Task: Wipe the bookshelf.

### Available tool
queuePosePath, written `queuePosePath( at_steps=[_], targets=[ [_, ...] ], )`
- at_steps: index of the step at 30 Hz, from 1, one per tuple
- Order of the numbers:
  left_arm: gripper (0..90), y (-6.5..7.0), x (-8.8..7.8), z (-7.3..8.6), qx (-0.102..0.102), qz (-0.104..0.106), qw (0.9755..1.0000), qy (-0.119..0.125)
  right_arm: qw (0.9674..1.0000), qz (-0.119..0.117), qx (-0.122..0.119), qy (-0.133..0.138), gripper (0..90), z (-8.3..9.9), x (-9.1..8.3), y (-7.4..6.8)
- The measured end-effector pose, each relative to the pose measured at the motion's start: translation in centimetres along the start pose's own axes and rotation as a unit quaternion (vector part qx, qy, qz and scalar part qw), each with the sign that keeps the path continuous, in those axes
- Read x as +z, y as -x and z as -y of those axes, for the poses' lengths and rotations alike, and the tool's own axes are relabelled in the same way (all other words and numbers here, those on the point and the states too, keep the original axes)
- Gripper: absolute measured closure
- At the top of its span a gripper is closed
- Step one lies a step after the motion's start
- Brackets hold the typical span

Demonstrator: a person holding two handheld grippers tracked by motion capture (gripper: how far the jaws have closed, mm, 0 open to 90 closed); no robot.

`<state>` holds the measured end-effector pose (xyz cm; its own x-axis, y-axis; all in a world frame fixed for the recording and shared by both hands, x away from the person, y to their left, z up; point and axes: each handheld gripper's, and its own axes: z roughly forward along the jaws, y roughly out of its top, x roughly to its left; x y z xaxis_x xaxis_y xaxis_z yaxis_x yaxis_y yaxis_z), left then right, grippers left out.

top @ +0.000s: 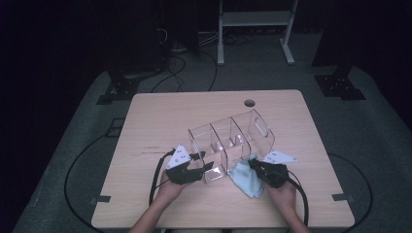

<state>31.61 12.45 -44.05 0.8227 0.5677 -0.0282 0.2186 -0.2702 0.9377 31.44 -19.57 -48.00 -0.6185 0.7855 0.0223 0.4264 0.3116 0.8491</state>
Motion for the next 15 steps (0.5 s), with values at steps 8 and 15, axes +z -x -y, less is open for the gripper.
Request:
queuePosePath(
  at_steps=[8,15],
  targets=[
    [48.3,0.0,0.0,0.0,-0.001,0.001,1.0000,0.000,0.9994,0.001,-0.002,0.035,83.1,-1.1,-1.2,-0.1],
    [48.3,0.1,0.0,0.0,-0.003,0.000,1.0000,0.001,1.0000,-0.004,0.004,0.003,83.1,0.0,0.0,0.1]
  ],
)
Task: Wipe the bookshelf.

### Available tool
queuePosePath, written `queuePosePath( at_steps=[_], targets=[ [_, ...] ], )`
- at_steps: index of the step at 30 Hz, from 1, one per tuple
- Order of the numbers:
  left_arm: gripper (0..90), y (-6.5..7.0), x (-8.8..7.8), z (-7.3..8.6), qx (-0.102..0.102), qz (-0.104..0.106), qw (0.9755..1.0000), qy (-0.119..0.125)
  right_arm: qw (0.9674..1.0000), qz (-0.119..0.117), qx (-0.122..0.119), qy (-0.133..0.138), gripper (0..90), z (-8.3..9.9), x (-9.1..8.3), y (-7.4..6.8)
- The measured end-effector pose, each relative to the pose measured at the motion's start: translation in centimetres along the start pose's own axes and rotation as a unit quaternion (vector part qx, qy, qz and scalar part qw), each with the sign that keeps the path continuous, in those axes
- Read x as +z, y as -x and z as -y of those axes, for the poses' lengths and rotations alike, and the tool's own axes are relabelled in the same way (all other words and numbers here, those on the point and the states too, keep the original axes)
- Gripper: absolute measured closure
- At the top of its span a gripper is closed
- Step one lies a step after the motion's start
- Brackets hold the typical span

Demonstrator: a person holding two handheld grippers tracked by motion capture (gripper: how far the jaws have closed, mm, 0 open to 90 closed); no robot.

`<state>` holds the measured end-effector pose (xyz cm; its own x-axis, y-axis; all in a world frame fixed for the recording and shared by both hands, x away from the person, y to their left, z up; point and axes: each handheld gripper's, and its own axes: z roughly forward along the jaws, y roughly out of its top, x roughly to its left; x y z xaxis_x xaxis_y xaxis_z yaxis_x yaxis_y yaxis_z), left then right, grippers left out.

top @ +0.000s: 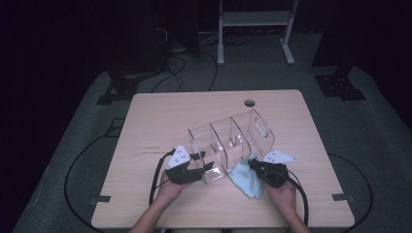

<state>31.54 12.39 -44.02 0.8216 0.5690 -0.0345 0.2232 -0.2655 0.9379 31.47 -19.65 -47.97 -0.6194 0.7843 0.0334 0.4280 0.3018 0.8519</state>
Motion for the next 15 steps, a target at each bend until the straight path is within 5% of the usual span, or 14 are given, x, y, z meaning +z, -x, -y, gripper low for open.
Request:
queuePosePath(
  at_steps=[4,7,11,15],
  targets=[
    [48.3,0.1,0.1,0.0,-0.002,-0.001,1.0000,0.001,0.9991,0.014,-0.012,0.037,83.3,-0.8,-1.3,-0.7],
    [48.2,0.4,0.2,0.0,0.000,0.001,1.0000,0.001,0.9969,-0.016,-0.017,0.075,83.5,-2.2,-2.8,-2.2],
    [47.8,0.6,0.3,-0.1,0.004,0.008,1.0000,-0.003,0.9941,-0.053,-0.042,0.085,83.5,-3.2,-2.9,-4.5],
    [47.6,0.8,0.5,-0.1,0.006,0.016,0.9999,-0.002,0.9921,-0.063,-0.049,0.097,83.5,-4.3,-3.1,-5.5]
  ],
)
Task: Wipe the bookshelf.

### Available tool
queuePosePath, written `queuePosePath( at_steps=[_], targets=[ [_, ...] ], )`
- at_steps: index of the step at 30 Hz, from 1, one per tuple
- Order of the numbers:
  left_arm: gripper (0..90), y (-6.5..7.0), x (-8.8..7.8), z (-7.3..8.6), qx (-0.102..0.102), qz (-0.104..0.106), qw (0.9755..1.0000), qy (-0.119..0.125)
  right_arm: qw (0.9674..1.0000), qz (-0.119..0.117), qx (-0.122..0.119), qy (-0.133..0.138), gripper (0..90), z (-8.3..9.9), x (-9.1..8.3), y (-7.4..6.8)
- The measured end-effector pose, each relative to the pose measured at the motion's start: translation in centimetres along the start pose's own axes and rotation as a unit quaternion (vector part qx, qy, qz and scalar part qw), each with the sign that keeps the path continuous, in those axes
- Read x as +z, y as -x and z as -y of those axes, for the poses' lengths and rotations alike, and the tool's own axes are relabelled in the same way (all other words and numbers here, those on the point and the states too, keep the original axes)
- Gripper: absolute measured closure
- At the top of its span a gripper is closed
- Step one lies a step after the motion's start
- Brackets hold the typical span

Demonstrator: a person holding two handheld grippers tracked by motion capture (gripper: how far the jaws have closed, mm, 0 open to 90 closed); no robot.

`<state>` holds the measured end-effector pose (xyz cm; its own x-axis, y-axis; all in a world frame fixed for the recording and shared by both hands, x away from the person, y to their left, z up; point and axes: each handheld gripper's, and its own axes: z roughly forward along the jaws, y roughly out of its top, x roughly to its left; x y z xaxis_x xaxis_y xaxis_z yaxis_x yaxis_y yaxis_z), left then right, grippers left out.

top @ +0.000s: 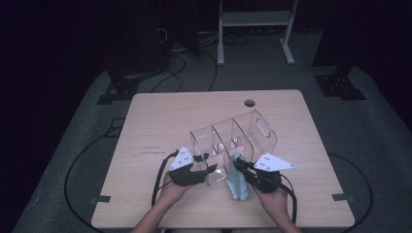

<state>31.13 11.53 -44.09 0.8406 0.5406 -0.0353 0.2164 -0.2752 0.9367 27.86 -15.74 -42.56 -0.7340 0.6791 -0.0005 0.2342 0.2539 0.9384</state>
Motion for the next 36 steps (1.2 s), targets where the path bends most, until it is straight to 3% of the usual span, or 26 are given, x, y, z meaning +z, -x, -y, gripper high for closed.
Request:
queuePosePath(
  at_steps=[5,10,13,16,18,22,27,29,31,36],
  targets=[
    [47.5,0.1,0.0,0.0,-0.002,0.002,1.0000,0.001,0.9999,-0.006,0.011,0.005,83.5,-0.3,0.3,-0.1],
    [47.5,0.1,0.0,0.0,-0.003,0.001,1.0000,0.001,0.9998,0.003,-0.002,-0.021,83.6,1.1,1.0,-0.3],
    [47.5,0.1,0.1,0.0,-0.003,0.001,1.0000,0.001,0.9990,0.001,0.005,-0.045,83.6,2.4,1.6,-0.4],
    [47.5,0.1,0.1,0.0,-0.004,0.002,1.0000,0.002,0.9993,0.003,0.003,-0.037,83.6,2.1,1.5,-0.4],
    [47.6,0.0,0.1,0.0,-0.004,0.001,1.0000,0.003,0.9998,0.005,-0.001,-0.018,83.7,0.8,1.1,-0.4],
    [47.6,0.0,0.1,0.1,-0.003,-0.002,1.0000,0.001,0.9998,0.004,0.002,-0.019,83.8,1.1,1.4,-0.3],
    [47.5,0.0,0.1,0.0,-0.003,-0.004,1.0000,0.001,0.9978,0.001,0.008,-0.065,83.8,3.6,2.8,-0.2],
    [47.5,0.1,0.1,0.0,-0.003,-0.004,1.0000,0.001,0.9974,0.000,0.013,-0.071,83.8,3.8,2.9,-0.1],
    [47.6,0.0,0.1,0.0,-0.006,-0.003,1.0000,0.003,0.9973,0.000,0.014,-0.072,83.8,3.8,2.9,-0.1],
    [47.5,0.1,0.1,0.0,-0.006,-0.002,1.0000,0.004,0.9994,0.007,0.002,-0.034,83.9,1.9,1.6,-0.3]
  ],
)
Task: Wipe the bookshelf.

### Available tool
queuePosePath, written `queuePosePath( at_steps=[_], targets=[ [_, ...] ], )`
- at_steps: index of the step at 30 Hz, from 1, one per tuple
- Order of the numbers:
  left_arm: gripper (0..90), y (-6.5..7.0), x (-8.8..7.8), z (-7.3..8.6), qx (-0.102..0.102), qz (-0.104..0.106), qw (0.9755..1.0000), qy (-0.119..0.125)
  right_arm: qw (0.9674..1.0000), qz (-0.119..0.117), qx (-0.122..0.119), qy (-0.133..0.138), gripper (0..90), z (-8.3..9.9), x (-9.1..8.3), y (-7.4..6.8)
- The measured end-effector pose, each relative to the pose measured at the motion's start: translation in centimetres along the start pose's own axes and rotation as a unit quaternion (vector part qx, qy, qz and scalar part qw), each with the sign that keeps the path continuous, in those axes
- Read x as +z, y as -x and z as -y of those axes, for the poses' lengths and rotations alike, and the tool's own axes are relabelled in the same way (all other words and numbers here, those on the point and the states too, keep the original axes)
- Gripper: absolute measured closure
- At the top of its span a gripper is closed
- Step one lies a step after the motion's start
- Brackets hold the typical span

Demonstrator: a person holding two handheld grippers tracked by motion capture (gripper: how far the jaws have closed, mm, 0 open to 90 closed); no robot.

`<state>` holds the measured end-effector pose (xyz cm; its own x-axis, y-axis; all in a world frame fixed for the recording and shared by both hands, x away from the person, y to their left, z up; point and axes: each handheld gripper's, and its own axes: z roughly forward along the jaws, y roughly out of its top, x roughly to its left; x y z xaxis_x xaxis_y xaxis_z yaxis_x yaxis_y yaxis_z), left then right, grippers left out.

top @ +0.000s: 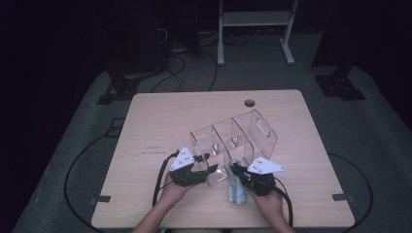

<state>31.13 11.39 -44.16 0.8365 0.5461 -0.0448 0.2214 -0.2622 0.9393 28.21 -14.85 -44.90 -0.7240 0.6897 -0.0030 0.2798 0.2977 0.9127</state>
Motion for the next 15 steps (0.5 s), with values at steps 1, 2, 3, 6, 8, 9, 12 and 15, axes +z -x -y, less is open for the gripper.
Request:
queuePosePath(
  at_steps=[1,2,3,6,8,9,12,15],
  targets=[
    [47.6,0.0,0.0,0.0,0.001,-0.001,1.0000,-0.002,1.0000,-0.002,0.002,-0.001,83.9,0.1,0.1,0.1],
    [47.5,0.0,0.0,0.0,0.000,-0.002,1.0000,-0.001,1.0000,-0.003,0.005,-0.002,83.9,0.3,0.3,0.1],
    [47.5,0.0,0.0,0.0,0.000,-0.002,1.0000,-0.001,1.0000,-0.003,0.005,-0.002,83.9,0.3,0.3,0.1],
    [47.5,0.0,0.0,0.0,-0.001,-0.003,1.0000,-0.002,0.9987,-0.007,0.012,-0.049,83.9,2.2,1.8,0.1],
    [47.6,0.0,-0.1,0.0,-0.001,-0.003,1.0000,-0.001,0.9977,-0.011,0.018,-0.065,83.8,2.7,2.2,0.2],
    [47.6,0.0,-0.1,0.0,-0.001,-0.003,1.0000,-0.001,0.9977,-0.011,0.018,-0.065,83.8,2.7,2.2,0.2],
    [47.6,0.0,0.0,0.0,-0.001,-0.003,1.0000,0.000,0.9994,-0.008,0.011,-0.031,83.8,1.3,1.1,0.1],
    [47.6,-0.1,0.0,0.0,-0.002,-0.002,1.0000,0.000,0.9998,-0.004,0.005,-0.019,83.8,0.5,0.6,0.0]
  ],
)
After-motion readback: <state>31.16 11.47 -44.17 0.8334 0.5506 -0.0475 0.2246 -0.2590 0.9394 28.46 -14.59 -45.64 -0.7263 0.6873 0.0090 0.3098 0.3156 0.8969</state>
